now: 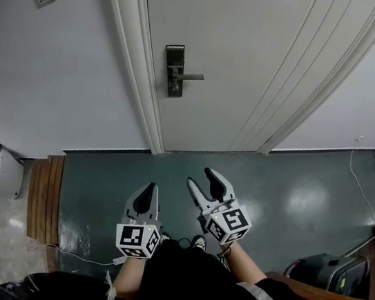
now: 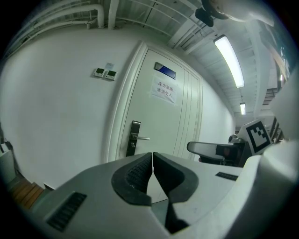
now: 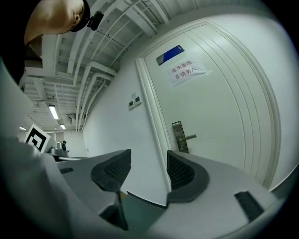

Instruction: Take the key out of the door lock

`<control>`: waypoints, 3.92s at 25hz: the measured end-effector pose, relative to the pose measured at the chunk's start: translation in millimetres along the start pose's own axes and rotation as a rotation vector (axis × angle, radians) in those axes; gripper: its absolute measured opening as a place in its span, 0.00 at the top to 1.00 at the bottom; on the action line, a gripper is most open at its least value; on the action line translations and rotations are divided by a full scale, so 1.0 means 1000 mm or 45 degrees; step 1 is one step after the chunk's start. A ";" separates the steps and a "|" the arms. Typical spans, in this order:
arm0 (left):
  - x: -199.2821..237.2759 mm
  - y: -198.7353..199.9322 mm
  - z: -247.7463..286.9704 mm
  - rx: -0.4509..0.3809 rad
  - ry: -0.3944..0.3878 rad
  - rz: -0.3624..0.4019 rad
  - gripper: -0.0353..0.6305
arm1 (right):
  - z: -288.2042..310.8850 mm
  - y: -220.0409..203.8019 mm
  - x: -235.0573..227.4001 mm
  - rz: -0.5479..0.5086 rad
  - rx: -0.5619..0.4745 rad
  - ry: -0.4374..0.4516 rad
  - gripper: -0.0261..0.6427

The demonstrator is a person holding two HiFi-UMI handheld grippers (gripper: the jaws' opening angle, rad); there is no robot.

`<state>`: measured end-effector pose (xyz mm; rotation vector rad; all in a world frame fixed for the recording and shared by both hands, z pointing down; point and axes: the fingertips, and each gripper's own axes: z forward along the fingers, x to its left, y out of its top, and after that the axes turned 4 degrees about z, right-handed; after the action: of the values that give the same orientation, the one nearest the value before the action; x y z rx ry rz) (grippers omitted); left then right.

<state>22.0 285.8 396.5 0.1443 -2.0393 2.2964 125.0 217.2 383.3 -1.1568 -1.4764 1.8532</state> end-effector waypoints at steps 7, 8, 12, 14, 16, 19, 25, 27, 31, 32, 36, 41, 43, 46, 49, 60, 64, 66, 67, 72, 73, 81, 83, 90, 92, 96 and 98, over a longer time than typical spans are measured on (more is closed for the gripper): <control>0.041 0.006 -0.014 -0.033 -0.021 -0.013 0.91 | 0.038 -0.005 0.037 -0.013 -0.011 0.023 0.60; 0.048 0.004 -0.016 -0.029 -0.013 -0.018 0.91 | 0.041 -0.008 0.041 -0.012 -0.012 0.025 0.60; 0.073 -0.001 -0.021 -0.007 0.009 -0.036 0.91 | 0.054 -0.019 0.048 0.008 0.009 0.015 0.61; 0.078 -0.003 -0.019 -0.008 0.014 -0.046 0.91 | 0.060 -0.019 0.045 -0.002 0.020 0.006 0.61; 0.084 -0.005 -0.013 -0.002 0.023 -0.059 0.91 | 0.067 -0.018 0.042 -0.004 0.026 0.004 0.61; 0.092 -0.006 0.002 0.006 0.025 -0.062 0.91 | 0.081 -0.016 0.033 0.005 0.027 0.001 0.61; 0.108 0.002 0.051 -0.002 0.036 -0.037 0.91 | 0.127 -0.011 0.004 0.024 0.033 0.048 0.61; 0.112 0.011 0.071 -0.013 0.031 -0.010 0.91 | 0.144 0.001 -0.008 0.008 0.011 0.065 0.61; 0.118 0.030 0.112 -0.025 0.021 0.027 0.91 | 0.175 0.025 -0.033 0.002 -0.035 0.074 0.61; 0.119 0.033 0.121 -0.024 0.019 0.034 0.91 | 0.182 0.028 -0.040 0.013 -0.037 0.078 0.62; 0.122 0.034 0.152 0.008 0.022 0.039 0.91 | 0.203 0.032 -0.064 0.044 -0.025 0.080 0.62; 0.126 0.024 0.183 0.071 0.038 0.051 0.91 | 0.224 0.032 -0.088 0.093 -0.027 0.091 0.63; 0.125 0.022 0.196 0.094 0.038 0.061 0.91 | 0.229 0.032 -0.098 0.118 -0.023 0.094 0.63; 0.119 0.023 0.213 0.119 0.038 0.072 0.91 | 0.232 0.033 -0.116 0.159 -0.022 0.090 0.64; 0.114 0.022 0.228 0.137 0.034 0.080 0.91 | 0.236 0.033 -0.131 0.173 -0.014 0.081 0.65; 0.117 0.018 0.263 0.167 -0.015 0.103 0.91 | 0.255 0.029 -0.155 0.140 -0.009 0.035 0.65; 0.126 0.019 0.289 0.151 -0.066 0.105 0.91 | 0.267 0.024 -0.167 0.138 0.007 -0.004 0.65; 0.129 0.021 0.305 0.145 -0.107 0.114 0.91 | 0.275 0.022 -0.175 0.145 0.011 -0.035 0.65; 0.130 0.021 0.313 0.146 -0.129 0.118 0.91 | 0.279 0.022 -0.180 0.155 0.012 -0.052 0.65; 0.144 0.022 0.345 0.176 -0.215 0.137 0.91 | 0.301 0.017 -0.196 0.297 -0.001 -0.105 0.66; 0.148 0.022 0.351 0.181 -0.227 0.138 0.91 | 0.306 0.015 -0.199 0.323 0.000 -0.115 0.66; 0.176 0.007 0.384 0.234 -0.271 0.104 0.91 | 0.331 -0.008 -0.217 0.450 0.036 -0.191 0.66; 0.180 0.003 0.388 0.246 -0.281 0.098 0.91 | 0.337 -0.013 -0.221 0.482 0.038 -0.201 0.67; 0.190 -0.013 0.400 0.283 -0.316 0.094 0.91 | 0.358 -0.026 -0.224 0.537 0.059 -0.215 0.67; 0.193 -0.017 0.403 0.293 -0.323 0.086 0.91 | 0.364 -0.028 -0.224 0.554 0.062 -0.216 0.67; 0.198 -0.024 0.409 0.306 -0.341 0.077 0.91 | 0.375 -0.035 -0.227 0.608 0.061 -0.223 0.67; 0.198 -0.027 0.412 0.315 -0.356 0.077 0.91 | 0.381 -0.040 -0.230 0.658 0.057 -0.221 0.68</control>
<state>-161.6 -122.8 494.4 0.4463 -1.8824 2.6939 -84.7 -155.4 510.9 -1.4910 -1.2947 2.3668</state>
